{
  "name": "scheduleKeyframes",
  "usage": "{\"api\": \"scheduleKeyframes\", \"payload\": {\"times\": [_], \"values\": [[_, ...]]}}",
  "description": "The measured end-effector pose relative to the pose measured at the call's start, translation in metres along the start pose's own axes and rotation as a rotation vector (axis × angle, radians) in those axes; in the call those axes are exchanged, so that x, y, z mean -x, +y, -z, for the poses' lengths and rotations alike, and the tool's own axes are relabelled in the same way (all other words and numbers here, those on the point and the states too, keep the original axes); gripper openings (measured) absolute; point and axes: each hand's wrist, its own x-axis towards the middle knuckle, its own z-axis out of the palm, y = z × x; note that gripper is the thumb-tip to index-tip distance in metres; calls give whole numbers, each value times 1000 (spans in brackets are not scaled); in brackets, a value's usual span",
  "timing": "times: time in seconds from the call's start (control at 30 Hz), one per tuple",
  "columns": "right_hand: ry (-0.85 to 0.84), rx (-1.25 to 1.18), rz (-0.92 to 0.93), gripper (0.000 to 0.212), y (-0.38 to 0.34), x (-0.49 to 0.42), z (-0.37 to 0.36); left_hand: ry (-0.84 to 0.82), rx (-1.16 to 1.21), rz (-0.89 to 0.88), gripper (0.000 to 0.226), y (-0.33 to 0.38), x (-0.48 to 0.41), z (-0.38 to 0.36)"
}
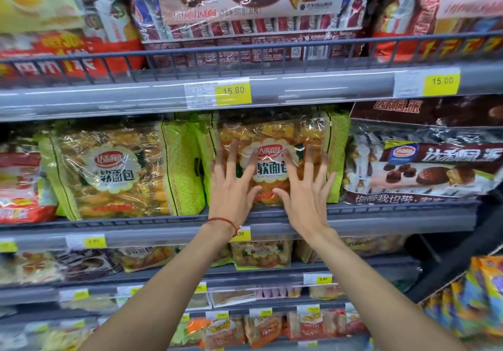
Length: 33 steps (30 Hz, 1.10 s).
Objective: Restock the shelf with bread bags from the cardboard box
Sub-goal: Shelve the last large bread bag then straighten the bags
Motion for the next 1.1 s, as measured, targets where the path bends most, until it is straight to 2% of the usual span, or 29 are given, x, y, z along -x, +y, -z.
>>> {"api": "scheduleKeyframes", "payload": {"times": [0.1,0.27,0.37,0.47,0.57,0.73,0.8,0.9,0.93,1.03,1.1], "values": [[2,-20,-37,90,-11,7,3,-3,9,-51,77,-5,5,11],[113,-139,76,64,-51,25,5,155,183,-100,54,-32,33,32],[130,-285,154,47,-91,27,6,256,246,-48,48,-65,45,48],[118,-408,221,39,-136,23,6,314,238,48,43,-115,50,62],[39,-484,232,41,-178,14,6,328,200,139,40,-170,50,74],[-50,-401,40,48,-231,-6,4,279,85,261,28,-259,44,90],[-27,-334,-9,47,-244,-12,2,234,66,337,35,-289,41,94],[-53,-317,-95,50,-260,-22,-4,123,40,456,66,-325,34,93],[-57,-297,-114,54,-264,-28,-6,90,43,464,71,-332,32,92],[-40,-264,-146,76,-272,-42,-4,84,215,484,68,-339,28,92],[-39,-280,-158,64,-272,-49,0,113,308,502,66,-340,25,96]]}}
